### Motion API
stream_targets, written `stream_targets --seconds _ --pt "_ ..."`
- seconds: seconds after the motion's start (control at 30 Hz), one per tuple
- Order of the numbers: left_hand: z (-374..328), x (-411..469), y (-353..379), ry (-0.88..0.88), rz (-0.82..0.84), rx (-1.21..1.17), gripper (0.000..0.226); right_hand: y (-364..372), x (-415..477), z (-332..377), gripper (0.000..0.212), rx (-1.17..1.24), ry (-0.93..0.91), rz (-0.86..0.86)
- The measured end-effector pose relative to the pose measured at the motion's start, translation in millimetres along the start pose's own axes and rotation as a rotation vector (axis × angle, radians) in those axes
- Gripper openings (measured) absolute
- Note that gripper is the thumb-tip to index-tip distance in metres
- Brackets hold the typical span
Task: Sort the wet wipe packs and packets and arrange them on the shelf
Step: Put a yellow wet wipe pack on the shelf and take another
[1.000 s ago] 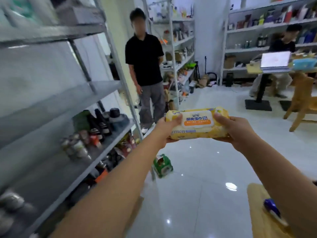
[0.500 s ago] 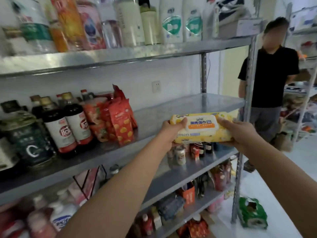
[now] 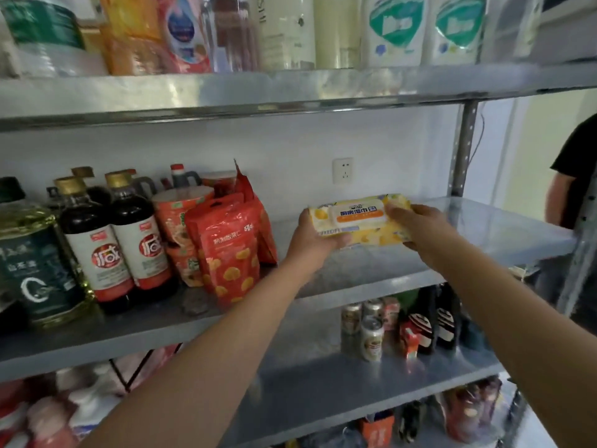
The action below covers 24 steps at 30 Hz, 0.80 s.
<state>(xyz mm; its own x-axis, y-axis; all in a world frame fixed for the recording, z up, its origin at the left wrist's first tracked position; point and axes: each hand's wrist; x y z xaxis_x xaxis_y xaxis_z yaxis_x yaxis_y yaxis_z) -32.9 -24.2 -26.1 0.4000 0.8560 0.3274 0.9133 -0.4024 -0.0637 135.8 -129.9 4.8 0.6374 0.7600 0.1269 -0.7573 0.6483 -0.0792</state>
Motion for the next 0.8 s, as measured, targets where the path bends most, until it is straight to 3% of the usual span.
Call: stream_targets --seconds 0.17,0.33,0.5,0.67,0.8 --pt "8 64 -11 0.025 -0.164 0.217 0.052 17 73 -1 0.015 -0.036 -0.049 0.279" --pt "26 91 -19 -0.012 -0.330 0.343 0.050 47 122 -17 0.022 -0.074 -0.009 0.399" --pt "29 97 -16 -0.099 -0.356 0.513 0.051 63 151 -35 0.021 -0.127 0.022 0.404" --pt "54 88 -9 -0.266 -0.249 0.814 0.052 78 159 -65 0.047 -0.461 0.029 0.297" --pt "56 89 -8 -0.275 -0.264 0.825 0.051 80 163 -65 0.048 -0.436 0.056 0.299"
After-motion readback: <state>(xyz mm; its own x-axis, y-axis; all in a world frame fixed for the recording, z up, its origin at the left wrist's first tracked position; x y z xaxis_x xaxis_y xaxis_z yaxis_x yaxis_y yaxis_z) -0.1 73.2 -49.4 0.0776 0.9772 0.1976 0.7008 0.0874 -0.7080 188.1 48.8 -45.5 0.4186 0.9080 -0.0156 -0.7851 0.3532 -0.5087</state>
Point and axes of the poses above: each hand's wrist, its own x-axis towards the middle knuckle, its own y-axis out of the palm, z = x × y, and after that the axes turned 8 degrees about -x, right-handed
